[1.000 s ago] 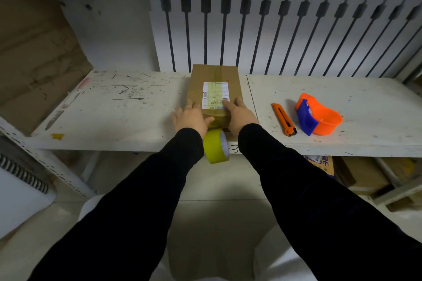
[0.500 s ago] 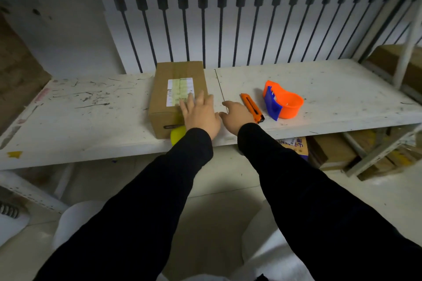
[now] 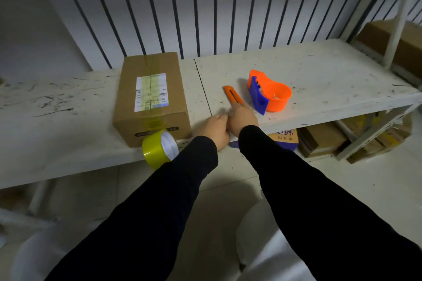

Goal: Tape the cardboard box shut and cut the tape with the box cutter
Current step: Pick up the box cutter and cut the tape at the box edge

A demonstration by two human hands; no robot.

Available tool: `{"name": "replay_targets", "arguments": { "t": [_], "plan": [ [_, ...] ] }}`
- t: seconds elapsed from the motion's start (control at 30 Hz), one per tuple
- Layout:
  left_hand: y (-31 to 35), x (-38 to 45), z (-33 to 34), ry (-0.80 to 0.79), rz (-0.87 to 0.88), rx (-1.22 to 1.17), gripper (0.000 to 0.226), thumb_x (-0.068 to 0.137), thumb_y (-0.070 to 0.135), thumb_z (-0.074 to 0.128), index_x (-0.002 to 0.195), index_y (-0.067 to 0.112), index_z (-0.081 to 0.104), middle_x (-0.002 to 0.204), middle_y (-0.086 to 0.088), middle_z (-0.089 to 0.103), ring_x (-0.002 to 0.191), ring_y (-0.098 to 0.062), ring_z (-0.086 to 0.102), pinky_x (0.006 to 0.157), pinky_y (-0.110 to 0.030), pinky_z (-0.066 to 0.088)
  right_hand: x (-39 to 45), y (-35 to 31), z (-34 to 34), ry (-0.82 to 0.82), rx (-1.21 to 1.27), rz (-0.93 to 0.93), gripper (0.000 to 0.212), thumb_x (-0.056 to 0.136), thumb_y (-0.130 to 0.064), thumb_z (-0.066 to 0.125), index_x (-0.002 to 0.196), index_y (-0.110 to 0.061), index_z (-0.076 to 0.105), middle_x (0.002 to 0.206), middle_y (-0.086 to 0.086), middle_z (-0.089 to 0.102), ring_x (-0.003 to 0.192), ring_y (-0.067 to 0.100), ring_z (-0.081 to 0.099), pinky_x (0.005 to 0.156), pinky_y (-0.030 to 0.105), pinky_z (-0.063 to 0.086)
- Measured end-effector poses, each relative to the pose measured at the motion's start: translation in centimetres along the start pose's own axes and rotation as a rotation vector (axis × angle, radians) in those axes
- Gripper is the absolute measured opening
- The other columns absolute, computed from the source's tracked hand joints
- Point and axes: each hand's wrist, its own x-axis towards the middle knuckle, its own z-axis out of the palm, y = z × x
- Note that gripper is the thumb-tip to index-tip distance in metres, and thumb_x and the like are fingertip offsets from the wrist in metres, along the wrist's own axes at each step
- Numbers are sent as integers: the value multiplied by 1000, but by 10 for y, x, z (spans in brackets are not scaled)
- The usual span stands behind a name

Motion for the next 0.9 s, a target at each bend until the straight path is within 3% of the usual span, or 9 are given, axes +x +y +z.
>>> {"name": "replay_targets", "arguments": {
  "t": [0.17,0.3,0.43,0.53,0.63,0.7,0.73,0.8,0.9],
  "plan": [
    [-12,17,5,25,-53,-37,45,91,10,38,135,13,43,134,-12,52,116,-30,54,97,-43,47,23,9,14,90,-127,21,51,93,-15,46,142,-13,32,151,20,26,141,35,22,115,41,25],
    [-13,24,5,54,-61,-104,45,95,14,39,140,13,40,139,-12,48,125,-30,49,105,-40,42,34,10,20,116,-216,41,32,96,-14,42,127,-10,46,129,18,51,121,33,47,101,41,42],
    [-7,23,3,59,-53,-160,42,95,10,38,136,10,44,136,-14,51,123,-30,50,103,-38,41,32,5,17,174,-191,119,30,94,-13,47,123,-5,44,125,19,49,115,32,50,95,37,45],
    [-2,18,-1,62,-81,-228,41,96,8,35,135,9,45,135,-15,52,122,-30,51,104,-38,42,28,-2,13,51,-20,315,38,91,-24,53,123,-4,45,128,19,49,116,30,51,95,34,44],
    [4,8,-8,49,-96,-282,42,96,5,32,137,8,44,138,-15,50,125,-30,49,107,-38,40,21,-5,5,-125,105,373,37,88,-34,54,112,-7,54,118,16,57,109,28,56,90,32,45],
    [9,0,-14,52,-87,-305,42,96,3,32,136,8,45,138,-16,50,125,-31,49,107,-36,39,13,-6,-1,-154,271,385,29,90,-30,52,104,-6,56,100,14,60,92,25,61,80,29,49],
    [12,-4,-17,59,-83,-313,41,96,3,31,134,8,47,135,-17,52,122,-31,51,104,-36,41,7,-9,-4,-146,398,402,25,90,-27,52,103,-5,55,93,12,59,80,22,61,68,26,49],
    [17,-12,-22,82,-86,-324,37,95,3,31,125,5,52,126,-19,56,113,-32,55,98,-37,44,-5,-14,-10,-112,672,434,23,89,-20,54,106,-7,49,81,10,57,62,19,55,48,24,41],
    [20,-23,-29,122,-105,-371,31,97,7,31,119,2,53,122,-19,57,111,-33,56,95,-37,45,-22,-25,-23,-121,984,382,24,88,-5,52,110,-7,44,72,9,50,57,18,51,43,25,39]
  ]
}}
